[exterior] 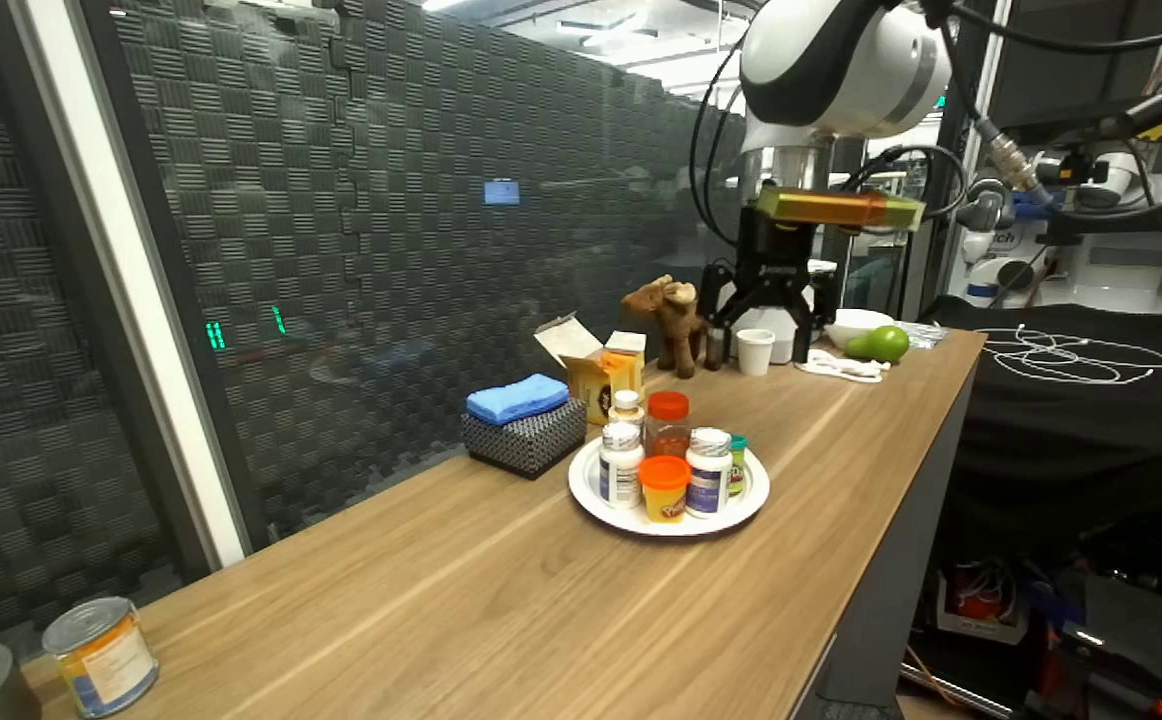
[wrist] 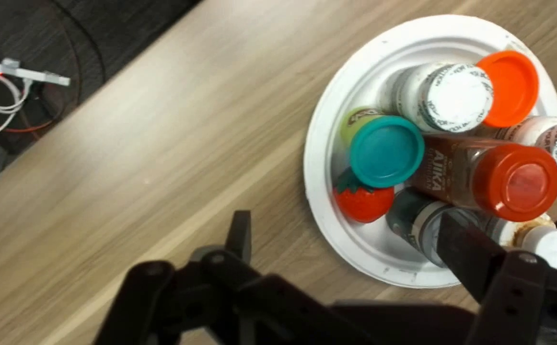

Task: Put the objects on the table onto the tray

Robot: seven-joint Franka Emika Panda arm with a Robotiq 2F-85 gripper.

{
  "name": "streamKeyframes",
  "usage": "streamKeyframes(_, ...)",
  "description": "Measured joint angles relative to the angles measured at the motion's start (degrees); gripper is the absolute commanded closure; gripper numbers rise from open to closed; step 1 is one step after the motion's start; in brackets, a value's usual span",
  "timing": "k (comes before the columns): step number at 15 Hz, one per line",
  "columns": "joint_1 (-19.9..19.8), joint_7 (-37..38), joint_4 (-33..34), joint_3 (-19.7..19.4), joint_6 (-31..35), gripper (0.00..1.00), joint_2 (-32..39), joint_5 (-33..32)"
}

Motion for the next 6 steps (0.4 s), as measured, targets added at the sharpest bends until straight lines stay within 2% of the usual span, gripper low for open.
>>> streamKeyframes(4,0.7,-0.6,-1.5,0.7,-10.8,0.0,-9.8,-13.2)
streamKeyframes(6,1.1,-0.9,-2.9,1.5,-12.9,0.0,-13.5,-15.3)
